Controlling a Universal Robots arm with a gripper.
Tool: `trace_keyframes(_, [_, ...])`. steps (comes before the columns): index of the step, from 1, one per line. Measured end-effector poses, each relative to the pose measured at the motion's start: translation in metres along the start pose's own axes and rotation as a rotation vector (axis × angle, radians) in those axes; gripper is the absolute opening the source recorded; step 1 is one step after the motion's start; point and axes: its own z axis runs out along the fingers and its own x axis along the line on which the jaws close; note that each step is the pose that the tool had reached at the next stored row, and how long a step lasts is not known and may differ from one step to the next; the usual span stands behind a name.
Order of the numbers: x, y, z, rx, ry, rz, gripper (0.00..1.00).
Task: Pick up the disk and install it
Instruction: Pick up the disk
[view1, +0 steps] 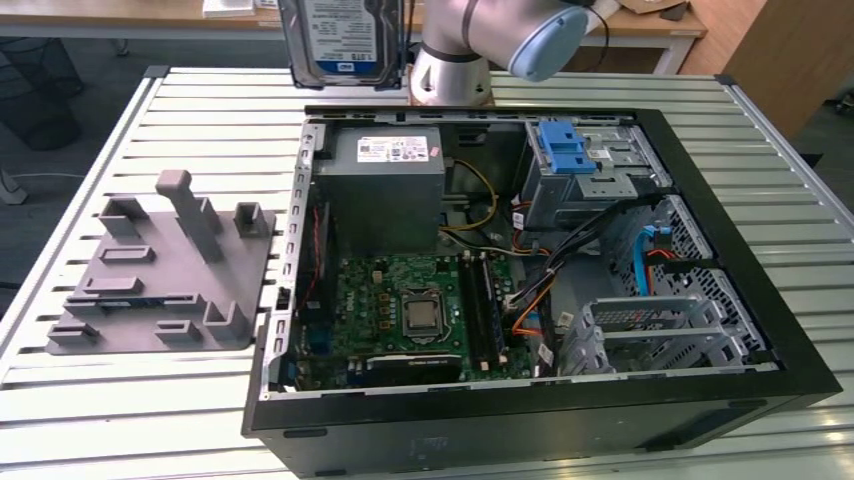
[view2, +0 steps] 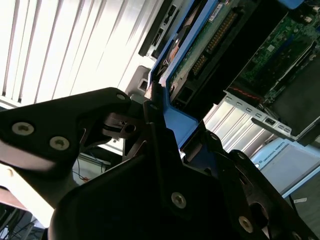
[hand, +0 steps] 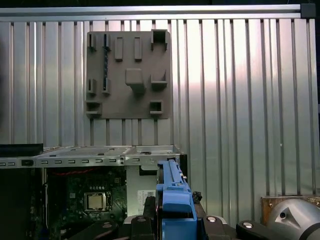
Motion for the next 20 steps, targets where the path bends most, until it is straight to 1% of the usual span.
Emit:
trace_keyframes(6, [-0.0009,-0.0269,0.0028,-0.0001,0.0001,0.0,0.36])
trace_keyframes(7, [-0.0005,-0.0288,0.0036,0.0,0.0,0.0,0.36])
trace_keyframes(11, [0.0085,-0.0301,0.0045,-0.0002,0.001,0.0,0.36])
trace_keyframes(16, [0.0196,-0.0304,0.0048,0.0003,0.0078,0.001,0.36])
trace_keyframes(20, [0.029,-0.0308,0.0051,0.0003,0.011,0.001,0.36])
